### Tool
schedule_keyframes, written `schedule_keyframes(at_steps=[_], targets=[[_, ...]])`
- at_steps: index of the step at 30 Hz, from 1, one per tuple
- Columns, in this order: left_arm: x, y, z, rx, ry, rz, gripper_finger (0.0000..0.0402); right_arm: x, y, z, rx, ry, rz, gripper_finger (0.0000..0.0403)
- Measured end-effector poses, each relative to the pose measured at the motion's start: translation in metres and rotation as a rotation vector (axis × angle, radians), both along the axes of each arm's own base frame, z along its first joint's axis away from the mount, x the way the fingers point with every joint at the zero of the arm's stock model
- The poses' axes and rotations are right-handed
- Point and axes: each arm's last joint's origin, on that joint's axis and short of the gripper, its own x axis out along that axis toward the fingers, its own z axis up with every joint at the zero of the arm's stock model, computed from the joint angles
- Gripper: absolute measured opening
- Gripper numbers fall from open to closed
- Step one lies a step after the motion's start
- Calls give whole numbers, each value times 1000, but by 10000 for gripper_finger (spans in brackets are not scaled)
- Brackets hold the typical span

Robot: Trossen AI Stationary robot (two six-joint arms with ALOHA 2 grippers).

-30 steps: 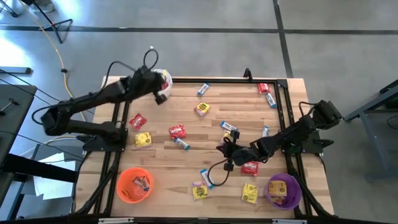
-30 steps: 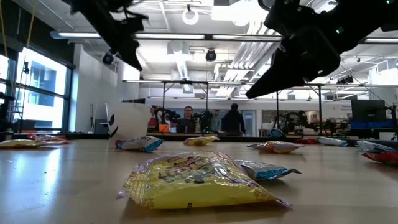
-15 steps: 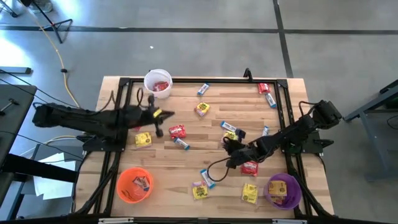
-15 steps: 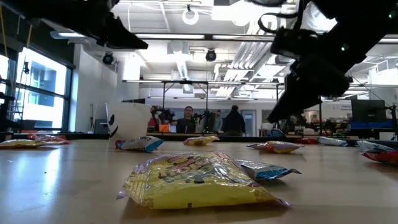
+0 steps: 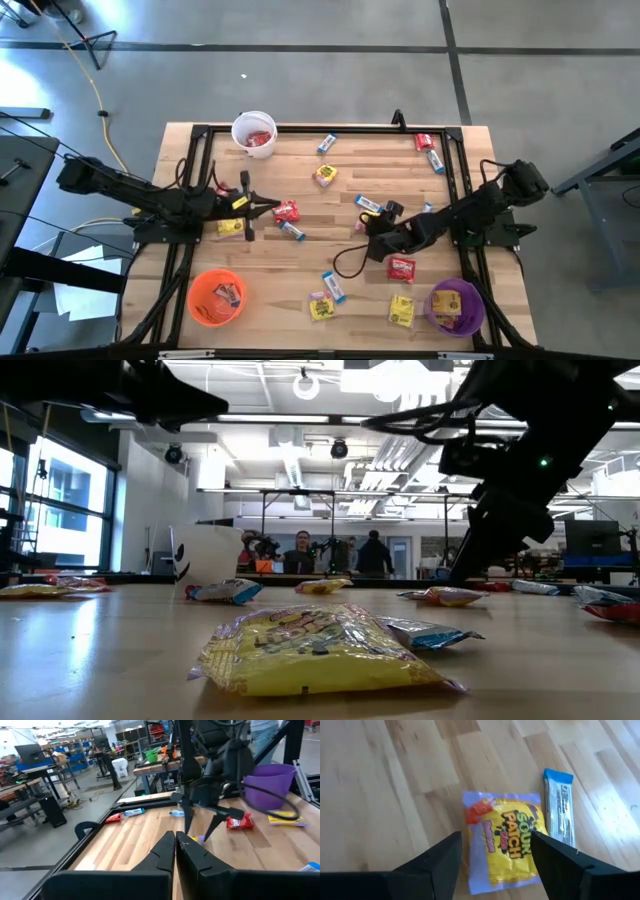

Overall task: Sort candy
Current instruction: Put the yellow candy into the purple bucket

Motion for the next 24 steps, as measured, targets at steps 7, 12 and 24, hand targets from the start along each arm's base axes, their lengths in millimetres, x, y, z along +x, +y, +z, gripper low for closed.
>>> schedule_keyframes(at_steps=[7, 12, 24], targets=[[2, -4, -5, 7, 28, -20, 0, -6, -8, -9, 20, 41, -13, 207], [7, -5, -12, 14, 68, -20, 0, -11, -11, -16, 66, 45, -30, 180], [18, -7, -25, 33, 120, 0, 0, -8, -15, -14, 41, 81, 4, 10]])
